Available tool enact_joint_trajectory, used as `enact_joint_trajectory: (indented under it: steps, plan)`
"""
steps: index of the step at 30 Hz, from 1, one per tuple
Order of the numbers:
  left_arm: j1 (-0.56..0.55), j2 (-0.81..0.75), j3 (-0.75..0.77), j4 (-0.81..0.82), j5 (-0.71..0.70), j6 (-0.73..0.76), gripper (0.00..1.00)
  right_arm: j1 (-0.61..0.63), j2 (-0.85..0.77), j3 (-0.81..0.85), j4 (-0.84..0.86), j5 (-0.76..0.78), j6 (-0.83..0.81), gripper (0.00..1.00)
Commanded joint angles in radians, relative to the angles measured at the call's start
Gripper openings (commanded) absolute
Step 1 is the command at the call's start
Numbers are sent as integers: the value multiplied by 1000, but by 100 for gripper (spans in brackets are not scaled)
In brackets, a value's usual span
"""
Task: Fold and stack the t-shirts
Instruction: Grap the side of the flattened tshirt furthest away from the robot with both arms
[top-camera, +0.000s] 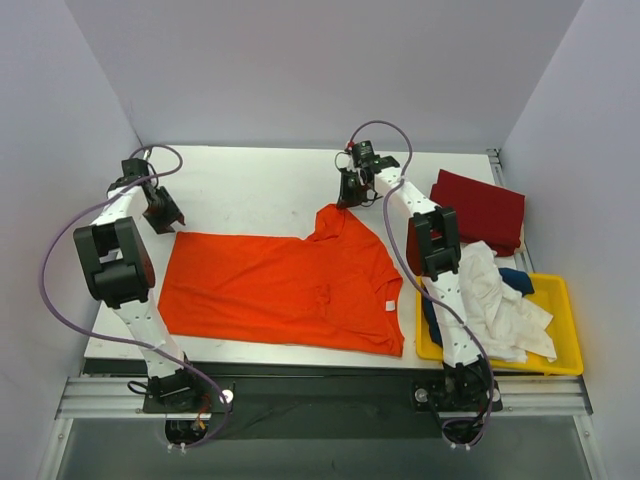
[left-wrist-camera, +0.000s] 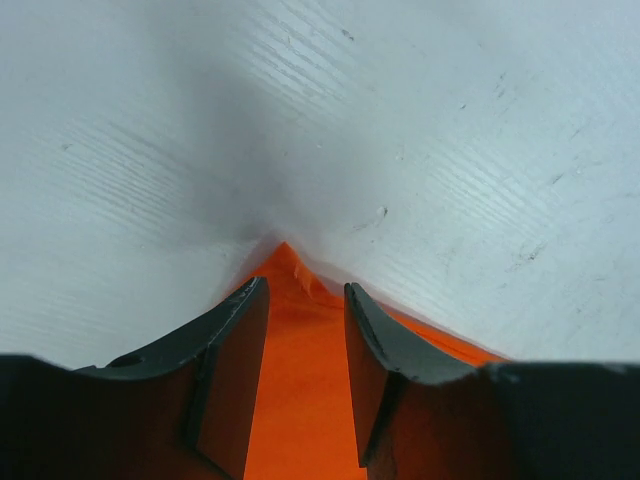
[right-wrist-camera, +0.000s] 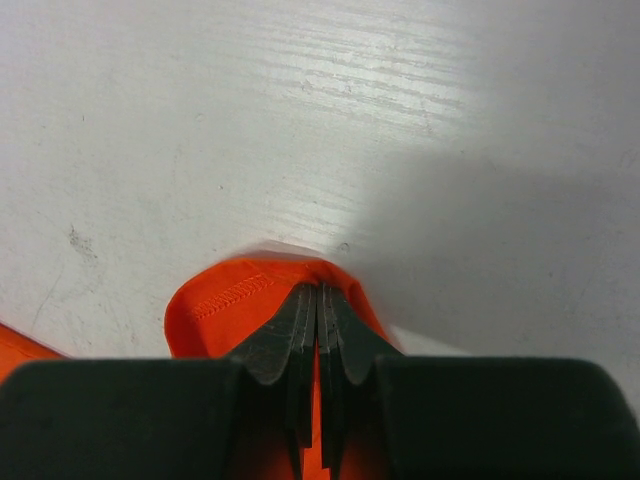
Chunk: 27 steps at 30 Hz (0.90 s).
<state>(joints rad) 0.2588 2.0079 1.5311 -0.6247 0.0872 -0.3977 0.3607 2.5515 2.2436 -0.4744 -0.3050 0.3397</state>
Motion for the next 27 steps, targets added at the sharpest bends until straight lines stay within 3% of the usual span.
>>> enact_joint_trajectory:
  steps: [1,17,21,27]
  plan:
    - [-16,34,73,11,-41,33,47,-6,-39,-47,-73,12,-4,0]
    - [-52,86,92,-40,-121,74,44,-6,-51,-61,-75,12,16,0]
    - [-50,80,80,-38,-127,94,36,-6,-50,-65,-75,12,21,0]
    - [-53,100,86,-47,-99,102,15,-6,-62,-70,-75,3,25,0]
